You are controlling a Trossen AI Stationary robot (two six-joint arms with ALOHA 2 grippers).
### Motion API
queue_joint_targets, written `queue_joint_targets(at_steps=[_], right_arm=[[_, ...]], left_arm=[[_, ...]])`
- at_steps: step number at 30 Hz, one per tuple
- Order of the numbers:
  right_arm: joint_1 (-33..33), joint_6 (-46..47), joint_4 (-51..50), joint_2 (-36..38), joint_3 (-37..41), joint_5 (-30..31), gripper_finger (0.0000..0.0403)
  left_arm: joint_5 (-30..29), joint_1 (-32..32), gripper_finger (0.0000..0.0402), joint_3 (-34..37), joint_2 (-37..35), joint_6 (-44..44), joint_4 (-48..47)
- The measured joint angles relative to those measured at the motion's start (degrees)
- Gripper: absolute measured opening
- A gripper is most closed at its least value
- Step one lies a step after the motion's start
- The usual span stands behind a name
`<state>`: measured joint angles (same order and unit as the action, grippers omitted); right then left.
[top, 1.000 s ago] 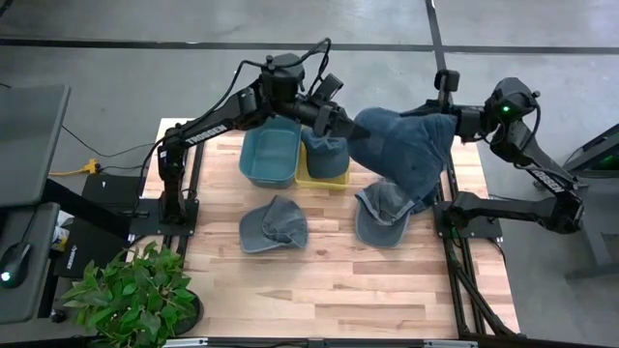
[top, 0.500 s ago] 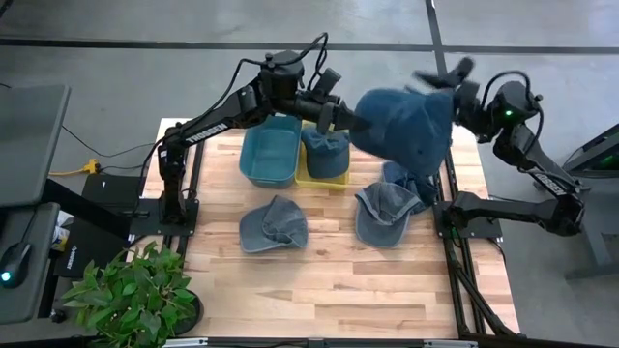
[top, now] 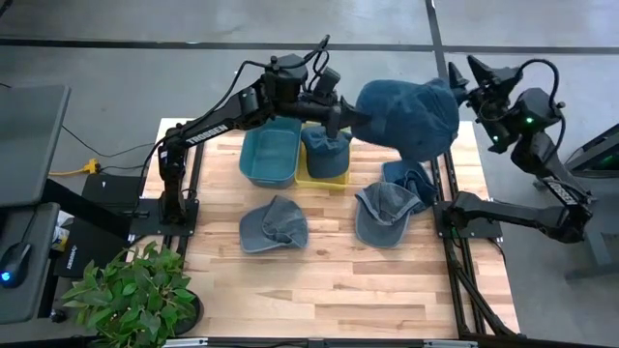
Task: Pick & Place hat
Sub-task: Put the bottom blue cap into the yellow bin
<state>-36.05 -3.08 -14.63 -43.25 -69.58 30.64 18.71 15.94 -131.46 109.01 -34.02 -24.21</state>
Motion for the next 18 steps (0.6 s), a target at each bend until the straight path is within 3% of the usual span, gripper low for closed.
queue_joint_targets(at_steps=[6,15,18], right_arm=[[0.0,7.8,-12.0,1.4,0.0,0.6,0.0236],[0.0,15.3,-27.9,2.2,0.0,0.1,0.0236],[0.0,19.6,-30.2,3.0,0.3,-4.2,0.0236]], left_arm=[[-5.8,3.4,0.0006,0.0,0.0,2.7,-0.4],[-4.4,10.4,0.0006,0.0,0.0,3.2,-2.3],[-4.5,10.8,0.0006,0.0,0.0,3.7,-2.2]])
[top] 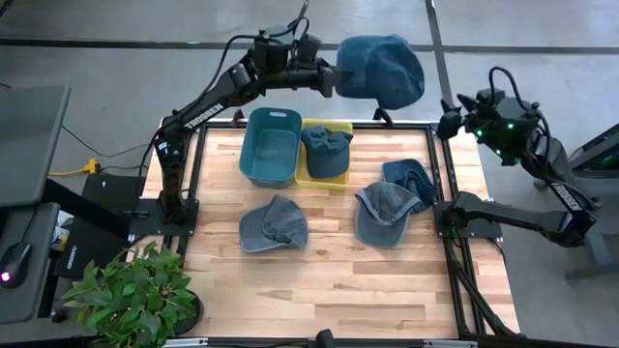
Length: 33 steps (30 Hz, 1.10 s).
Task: Pick & Place hat
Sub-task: Put the bottom blue cap into the yellow bin
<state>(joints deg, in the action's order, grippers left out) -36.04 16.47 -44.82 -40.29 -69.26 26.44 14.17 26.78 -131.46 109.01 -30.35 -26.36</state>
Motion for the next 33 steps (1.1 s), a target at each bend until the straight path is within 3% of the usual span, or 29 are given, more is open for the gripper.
queue_joint_targets(at_steps=[5,8,11,16,20,25,33], right_arm=[[0.1,8.4,8.4,2.5,7.8,-12.6,0.0236],[0.1,13.1,20.7,4.6,16.9,-19.5,0.0236],[0.1,17.3,37.2,6.2,26.7,-22.6,0.0236],[0.1,24.4,67.3,6.0,40.4,-22.8,0.0236],[0.1,28.1,81.4,3.6,46.9,-22.4,0.0236],[0.7,27.8,90.1,-0.7,48.4,-20.1,0.0236],[2.8,21.9,94.3,-9.6,43.0,-18.2,0.0236]], left_arm=[[-3.0,0.0,0.0006,3.1,0.0,0.2,5.8],[-2.8,0.3,0.0006,6.4,0.0,-1.2,11.0],[-1.2,0.7,0.0006,10.3,0.0,-4.1,17.8],[-1.0,0.7,0.0006,17.4,0.0,-9.8,30.7],[-1.2,0.7,0.0006,22.3,0.0,-15.6,42.2],[-1.7,0.6,0.0006,26.8,-0.1,-23.4,54.9],[-1.6,0.1,0.0006,28.9,0.0,-25.9,56.9]])
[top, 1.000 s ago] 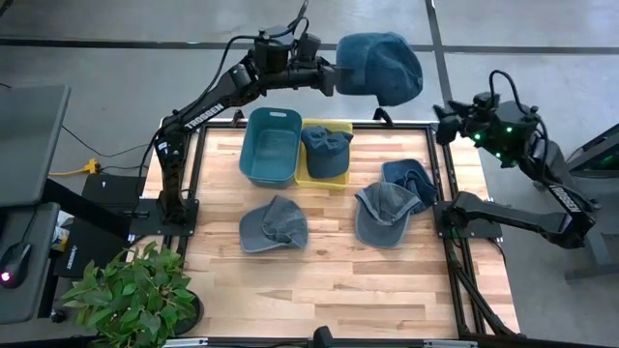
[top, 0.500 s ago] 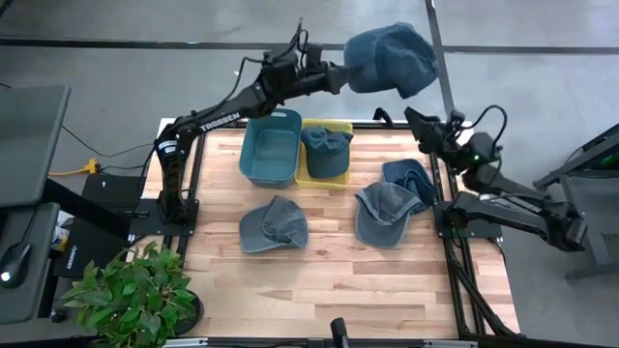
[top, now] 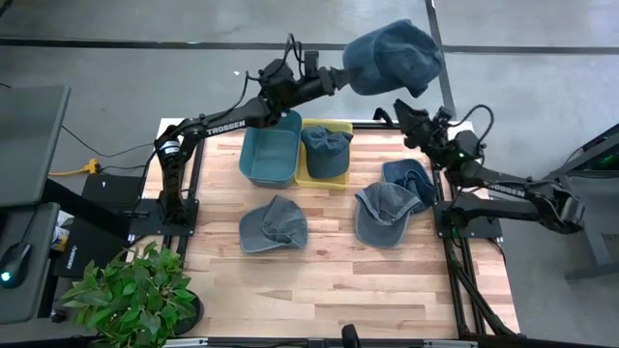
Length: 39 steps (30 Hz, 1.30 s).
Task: Pick & Place hat
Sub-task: Put the bottom blue cap into the yellow bin
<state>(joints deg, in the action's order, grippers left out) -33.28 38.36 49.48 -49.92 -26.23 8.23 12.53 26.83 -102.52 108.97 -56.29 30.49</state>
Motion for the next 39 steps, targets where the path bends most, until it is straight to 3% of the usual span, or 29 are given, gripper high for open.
queue_joint_targets(at_steps=[14,31,35,39], right_arm=[[-0.1,-4.3,5.6,-9.1,-5.2,-1.6,0.0236],[-0.1,-14.2,6.9,-9.9,-12.8,-7.4,0.0234],[-0.1,-13.3,5.4,-9.9,-13.6,-8.3,0.0210],[-0.1,-12.3,4.3,-9.9,-13.6,-8.0,0.0154]], left_arm=[[3.6,0.2,0.0006,-0.1,0.0,-2.5,1.8],[9.2,0.2,0.0006,-0.1,0.0,-5.7,1.9],[9.9,0.2,0.0006,-0.1,0.0,-5.9,2.4],[10.7,0.2,0.0009,-0.1,0.0,-5.8,2.3]])
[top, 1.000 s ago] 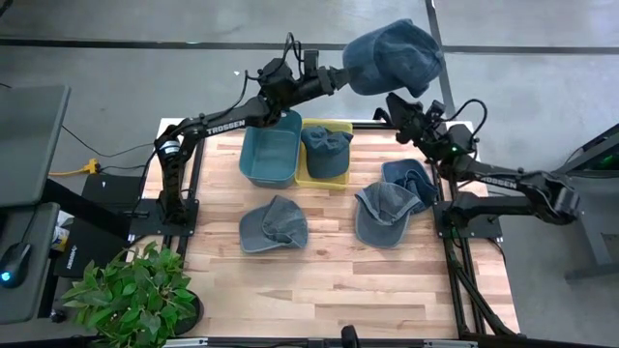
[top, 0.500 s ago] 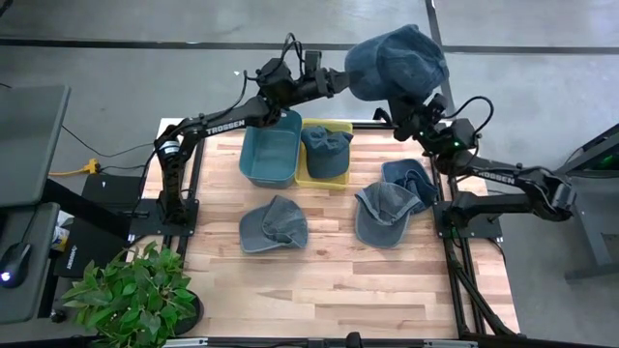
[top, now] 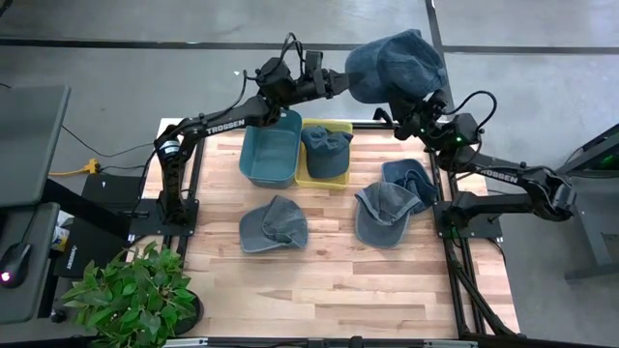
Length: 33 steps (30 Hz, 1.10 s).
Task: Pick & Place hat
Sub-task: Put the bottom blue cap into the yellow bin
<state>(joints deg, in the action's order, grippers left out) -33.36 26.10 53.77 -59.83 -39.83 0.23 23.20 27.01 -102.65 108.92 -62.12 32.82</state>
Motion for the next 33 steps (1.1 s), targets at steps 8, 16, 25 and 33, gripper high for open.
queue_joint_targets(at_steps=[8,16,25,33], right_arm=[[0.1,-0.8,0.0,0.1,0.0,-0.8,0.0015],[0.0,0.6,-1.5,0.1,0.0,-0.4,0.0008],[-0.2,0.9,-8.1,1.4,0.0,0.5,0.0008],[-1.7,1.1,-21.1,6.5,0.0,0.6,0.0008]], left_arm=[[3.0,0.2,0.0011,0.0,0.0,0.4,-0.8],[7.5,0.1,0.0060,0.0,0.0,7.6,-2.2],[16.5,2.9,0.0233,0.1,0.2,10.5,-5.1],[25.6,10.9,0.0255,0.1,0.0,14.4,-16.6]])
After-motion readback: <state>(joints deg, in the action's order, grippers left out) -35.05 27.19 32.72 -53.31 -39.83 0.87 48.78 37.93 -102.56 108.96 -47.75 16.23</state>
